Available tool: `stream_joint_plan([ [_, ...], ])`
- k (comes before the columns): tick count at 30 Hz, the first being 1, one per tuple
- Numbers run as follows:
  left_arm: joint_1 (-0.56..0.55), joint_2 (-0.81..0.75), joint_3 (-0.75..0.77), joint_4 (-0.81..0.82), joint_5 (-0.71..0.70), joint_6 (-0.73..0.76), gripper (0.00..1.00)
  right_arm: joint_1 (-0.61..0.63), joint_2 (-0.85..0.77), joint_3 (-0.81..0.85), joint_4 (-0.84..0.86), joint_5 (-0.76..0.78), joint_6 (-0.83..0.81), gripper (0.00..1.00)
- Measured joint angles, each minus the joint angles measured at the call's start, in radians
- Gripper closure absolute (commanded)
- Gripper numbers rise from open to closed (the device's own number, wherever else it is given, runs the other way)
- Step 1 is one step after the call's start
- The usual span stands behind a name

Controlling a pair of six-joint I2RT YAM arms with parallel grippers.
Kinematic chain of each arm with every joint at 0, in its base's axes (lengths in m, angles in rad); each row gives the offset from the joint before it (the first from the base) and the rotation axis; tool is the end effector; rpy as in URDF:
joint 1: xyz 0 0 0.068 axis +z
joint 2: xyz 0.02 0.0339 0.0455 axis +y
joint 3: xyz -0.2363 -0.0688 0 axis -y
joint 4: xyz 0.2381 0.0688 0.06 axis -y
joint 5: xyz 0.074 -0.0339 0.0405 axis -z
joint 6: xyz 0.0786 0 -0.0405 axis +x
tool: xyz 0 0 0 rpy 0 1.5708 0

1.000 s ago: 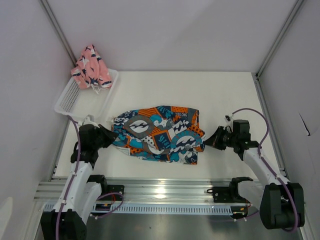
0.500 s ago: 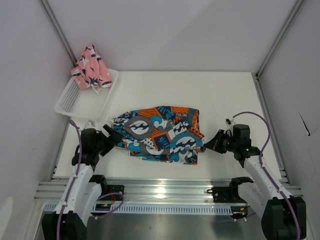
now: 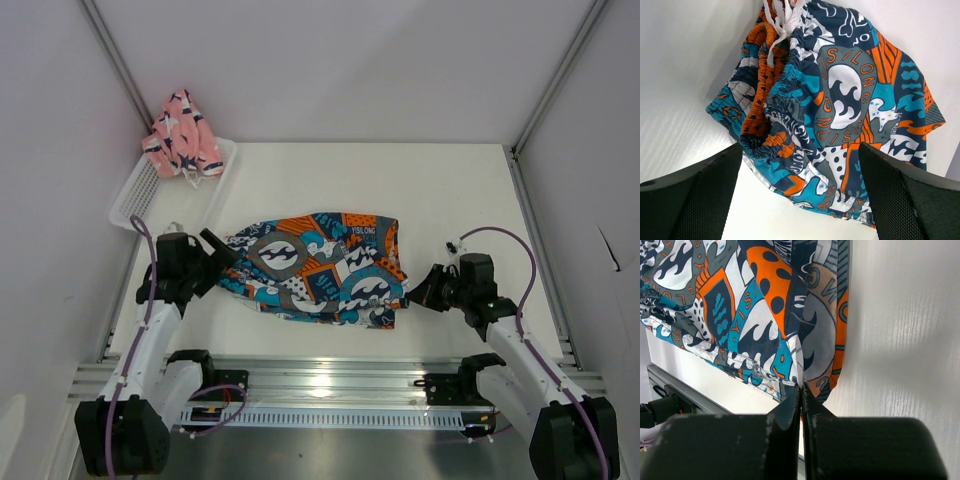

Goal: Fold and stack the shorts
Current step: Flatten the shorts out

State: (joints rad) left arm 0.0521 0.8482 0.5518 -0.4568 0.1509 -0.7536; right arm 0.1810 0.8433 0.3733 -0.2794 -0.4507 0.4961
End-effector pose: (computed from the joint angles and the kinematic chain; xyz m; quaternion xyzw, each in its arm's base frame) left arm 0.2200 -0.0004 0.1748 -0.3311 0.8535 -0.2012 0.3485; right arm 0.1987 0.0712 0.1370 0.0521 0.8966 0.3225 0.2990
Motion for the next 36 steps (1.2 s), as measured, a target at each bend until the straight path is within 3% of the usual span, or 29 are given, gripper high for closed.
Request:
stream_joint_plan([
  [11,0.0,0.077,0.012,-0.022,0.003,-0.042,0.07,0.005,-0.003,0.0,0.001,0.017,0.0,1.0],
  [26,0.0,0.125,-0.066,0.061,0.044,-0.06,0.59,0.006,-0.027,0.0,0.0,0.017,0.0,1.0],
  [29,0.0,0.131,-0.066,0.068,0.043,-0.059,0.55,0.006,-0.031,0.0,0.0,0.017,0.0,1.0],
  [33,0.0,0.134,-0.066,0.07,0.043,-0.056,0.33,0.006,-0.034,0.0,0.0,0.017,0.001,1.0],
  [36,0.0,0.135,-0.066,0.069,0.046,-0.058,0.3,0.006,-0.034,0.0,0.0,0.017,0.001,1.0],
])
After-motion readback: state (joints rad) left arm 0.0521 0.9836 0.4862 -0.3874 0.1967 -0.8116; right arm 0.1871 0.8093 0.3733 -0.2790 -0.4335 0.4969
